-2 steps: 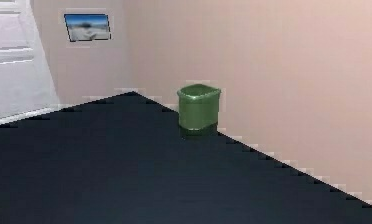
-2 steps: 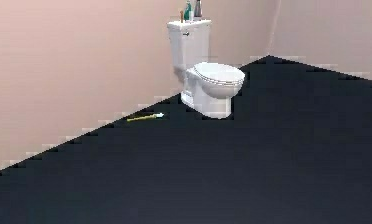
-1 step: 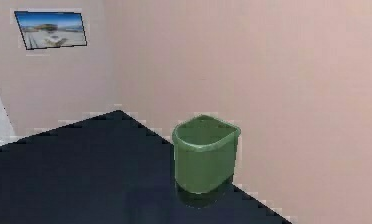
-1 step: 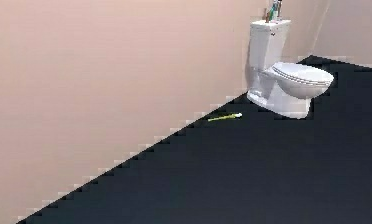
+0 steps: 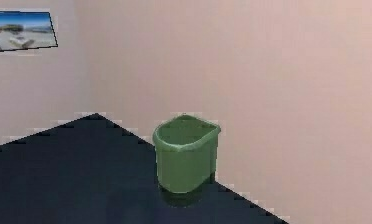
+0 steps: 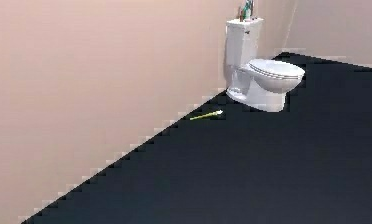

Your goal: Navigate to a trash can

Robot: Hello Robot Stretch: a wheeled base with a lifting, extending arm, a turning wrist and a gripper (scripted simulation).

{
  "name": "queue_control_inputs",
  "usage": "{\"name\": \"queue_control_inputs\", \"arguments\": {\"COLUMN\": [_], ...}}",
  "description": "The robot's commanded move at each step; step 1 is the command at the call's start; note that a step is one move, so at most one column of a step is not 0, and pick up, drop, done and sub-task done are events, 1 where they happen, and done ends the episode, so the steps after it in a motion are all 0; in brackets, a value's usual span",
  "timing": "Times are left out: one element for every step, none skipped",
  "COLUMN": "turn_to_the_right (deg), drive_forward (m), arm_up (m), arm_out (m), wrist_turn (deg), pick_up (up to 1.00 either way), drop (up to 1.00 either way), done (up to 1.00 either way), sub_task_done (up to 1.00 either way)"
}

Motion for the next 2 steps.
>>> {"name": "queue_control_inputs", "arguments": {"turn_to_the_right": [0.0,0.0], "drive_forward": [0.45,0.00], "arm_up": [0.00,0.00], "arm_out": [0.00,0.00], "wrist_turn": [0.0,0.0], "pick_up": [0.00,0.00], "drop": [0.00,0.00], "done": [0.00,1.00], "sub_task_done": [0.00,0.00]}}
